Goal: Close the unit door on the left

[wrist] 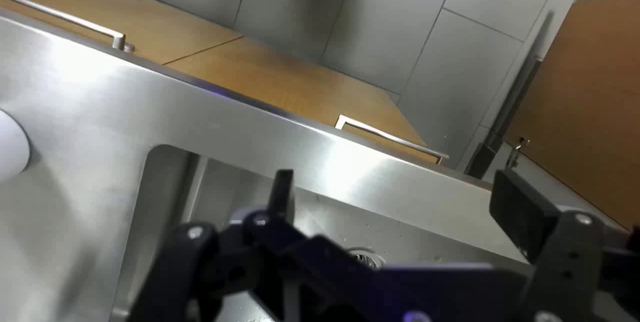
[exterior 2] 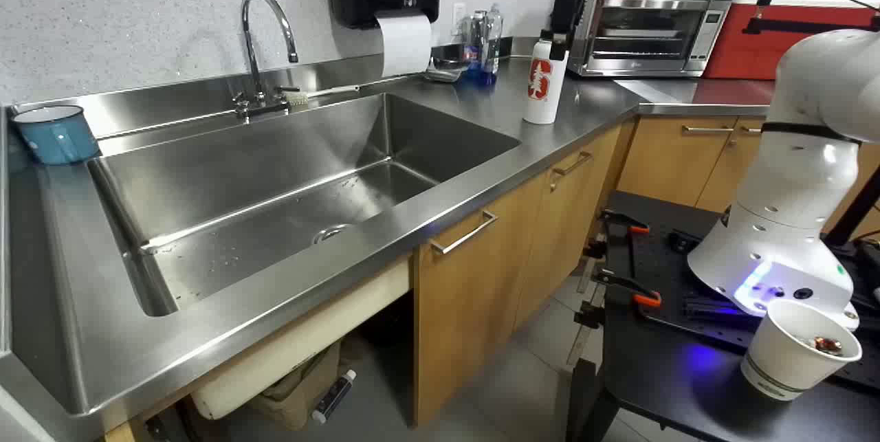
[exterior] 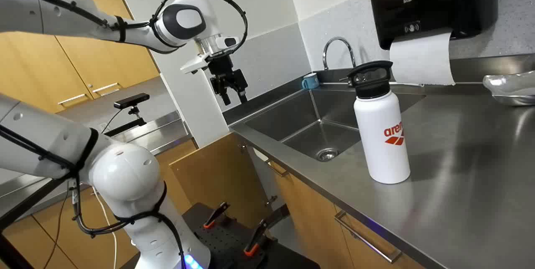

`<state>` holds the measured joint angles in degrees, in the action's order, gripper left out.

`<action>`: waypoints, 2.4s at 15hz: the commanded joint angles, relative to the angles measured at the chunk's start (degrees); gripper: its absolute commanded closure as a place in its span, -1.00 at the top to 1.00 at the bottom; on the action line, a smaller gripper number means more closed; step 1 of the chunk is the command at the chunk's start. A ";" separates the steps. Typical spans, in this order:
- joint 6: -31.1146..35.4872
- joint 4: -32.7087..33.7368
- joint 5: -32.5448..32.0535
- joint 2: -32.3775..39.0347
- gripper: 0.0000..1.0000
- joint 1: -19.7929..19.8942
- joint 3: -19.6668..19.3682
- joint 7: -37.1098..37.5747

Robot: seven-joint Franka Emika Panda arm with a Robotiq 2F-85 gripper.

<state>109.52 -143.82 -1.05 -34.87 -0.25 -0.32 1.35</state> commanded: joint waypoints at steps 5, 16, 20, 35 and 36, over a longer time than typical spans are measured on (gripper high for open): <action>-0.14 0.11 0.13 0.02 1.00 0.24 0.19 -0.13; 1.29 -0.05 1.49 0.47 1.00 -2.25 0.32 -3.59; 2.57 0.01 5.60 3.66 1.00 -9.11 2.94 -10.05; 15.55 0.10 14.05 15.26 1.00 -23.41 11.24 -24.94; 15.55 0.17 14.05 15.26 1.00 -23.42 11.24 -24.95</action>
<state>125.29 -143.77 12.77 -19.57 -24.30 10.33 -23.44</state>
